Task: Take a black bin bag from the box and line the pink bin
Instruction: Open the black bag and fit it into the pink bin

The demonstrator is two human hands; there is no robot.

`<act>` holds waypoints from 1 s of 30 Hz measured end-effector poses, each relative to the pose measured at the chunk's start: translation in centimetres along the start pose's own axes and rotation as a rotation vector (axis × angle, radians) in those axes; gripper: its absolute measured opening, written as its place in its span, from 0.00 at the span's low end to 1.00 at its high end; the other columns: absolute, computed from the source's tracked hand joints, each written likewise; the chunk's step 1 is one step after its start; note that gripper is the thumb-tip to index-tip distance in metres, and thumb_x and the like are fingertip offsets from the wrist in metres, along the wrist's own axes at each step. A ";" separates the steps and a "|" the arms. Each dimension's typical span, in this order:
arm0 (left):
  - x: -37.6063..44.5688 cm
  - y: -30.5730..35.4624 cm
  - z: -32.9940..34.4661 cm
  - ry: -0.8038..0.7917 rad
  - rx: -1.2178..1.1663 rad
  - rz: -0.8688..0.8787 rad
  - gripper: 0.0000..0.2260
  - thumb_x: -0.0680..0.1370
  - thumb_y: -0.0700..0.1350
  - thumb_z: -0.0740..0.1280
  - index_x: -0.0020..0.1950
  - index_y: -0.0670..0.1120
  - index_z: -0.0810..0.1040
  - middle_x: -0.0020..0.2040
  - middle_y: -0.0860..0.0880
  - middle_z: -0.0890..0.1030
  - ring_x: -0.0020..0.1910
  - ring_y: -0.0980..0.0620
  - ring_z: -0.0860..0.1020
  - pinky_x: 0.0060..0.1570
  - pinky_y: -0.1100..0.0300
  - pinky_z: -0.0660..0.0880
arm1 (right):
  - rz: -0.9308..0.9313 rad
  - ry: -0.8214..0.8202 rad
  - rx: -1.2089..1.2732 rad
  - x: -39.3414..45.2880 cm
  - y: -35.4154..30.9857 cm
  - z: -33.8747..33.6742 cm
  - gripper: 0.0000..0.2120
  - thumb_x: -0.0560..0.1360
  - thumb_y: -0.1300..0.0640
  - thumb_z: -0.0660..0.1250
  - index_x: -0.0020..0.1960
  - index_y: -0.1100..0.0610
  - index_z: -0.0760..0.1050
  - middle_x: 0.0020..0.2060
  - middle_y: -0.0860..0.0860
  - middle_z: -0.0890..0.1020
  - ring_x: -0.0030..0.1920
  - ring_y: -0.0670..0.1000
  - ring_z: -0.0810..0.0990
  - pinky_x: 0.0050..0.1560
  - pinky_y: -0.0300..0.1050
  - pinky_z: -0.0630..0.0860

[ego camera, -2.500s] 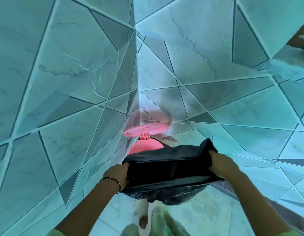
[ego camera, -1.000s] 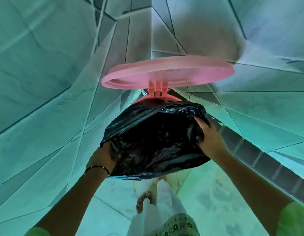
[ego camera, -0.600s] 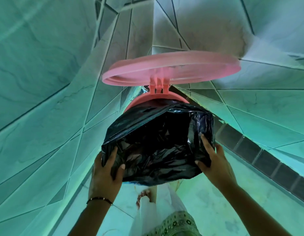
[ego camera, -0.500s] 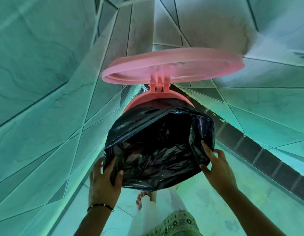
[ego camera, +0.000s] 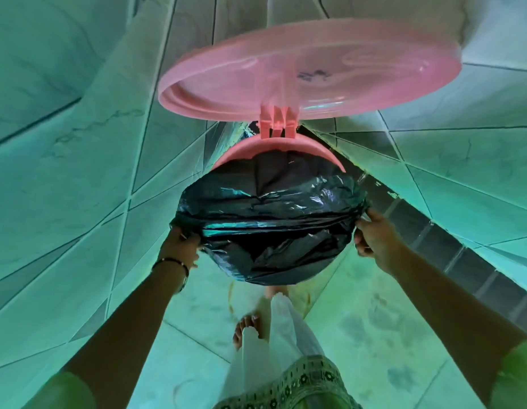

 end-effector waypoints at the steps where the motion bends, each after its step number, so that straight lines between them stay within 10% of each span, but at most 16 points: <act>1: 0.4 1.1 0.1 0.011 -0.010 0.026 0.18 0.79 0.41 0.60 0.68 0.43 0.65 0.59 0.39 0.76 0.46 0.40 0.76 0.49 0.46 0.75 | 0.002 -0.015 0.011 0.3 -0.7 0.0 0.27 0.79 0.68 0.54 0.72 0.45 0.62 0.26 0.54 0.68 0.21 0.47 0.62 0.28 0.38 0.57; 4: 1.7 3.7 -0.1 0.031 -0.066 0.074 0.20 0.78 0.41 0.59 0.70 0.47 0.65 0.64 0.43 0.73 0.59 0.38 0.74 0.57 0.44 0.72 | 0.015 -0.056 0.004 1.0 -2.1 -0.2 0.33 0.76 0.71 0.54 0.73 0.42 0.59 0.28 0.55 0.70 0.27 0.48 0.62 0.32 0.40 0.58; 12: 3.0 10.0 1.6 -0.044 0.095 0.411 0.24 0.77 0.36 0.60 0.72 0.49 0.63 0.64 0.41 0.75 0.53 0.47 0.73 0.58 0.53 0.69 | -0.214 -0.098 -0.104 3.0 -6.0 -1.1 0.36 0.75 0.63 0.64 0.74 0.38 0.52 0.50 0.53 0.74 0.38 0.52 0.72 0.37 0.45 0.71; 15: 2.9 12.1 2.9 -0.128 0.161 0.496 0.29 0.77 0.34 0.59 0.74 0.52 0.56 0.59 0.47 0.74 0.48 0.54 0.73 0.50 0.62 0.69 | -0.381 -0.109 -0.211 2.8 -8.3 -0.6 0.25 0.73 0.64 0.67 0.69 0.51 0.68 0.48 0.54 0.80 0.41 0.53 0.77 0.40 0.48 0.76; 18: 3.2 13.6 3.8 -0.154 0.198 0.543 0.31 0.76 0.32 0.59 0.74 0.54 0.54 0.62 0.48 0.74 0.46 0.60 0.72 0.38 0.76 0.66 | -0.463 0.059 -0.236 2.9 -10.1 -0.2 0.07 0.71 0.60 0.71 0.47 0.61 0.80 0.39 0.57 0.81 0.33 0.51 0.78 0.39 0.45 0.80; 26: 4.1 14.6 4.5 -0.193 0.145 0.595 0.32 0.75 0.29 0.58 0.75 0.51 0.53 0.62 0.54 0.70 0.38 0.71 0.70 0.38 0.79 0.67 | -0.252 0.138 -0.012 5.4 -11.5 0.4 0.14 0.79 0.61 0.57 0.35 0.59 0.71 0.32 0.52 0.76 0.14 0.45 0.65 0.18 0.34 0.61; 30: 4.2 14.4 4.7 -0.226 0.137 0.592 0.32 0.75 0.29 0.58 0.75 0.51 0.53 0.71 0.52 0.66 0.44 0.71 0.70 0.38 0.80 0.68 | -0.212 0.087 0.278 5.2 -11.5 0.6 0.13 0.80 0.62 0.52 0.38 0.54 0.66 0.40 0.51 0.82 0.39 0.49 0.82 0.45 0.44 0.78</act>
Point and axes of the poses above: each hand's wrist, its own x-axis towards the middle knuckle, its own z-axis out of the palm, y = z × x, the point moved 4 cm from there along x, towards the middle knuckle
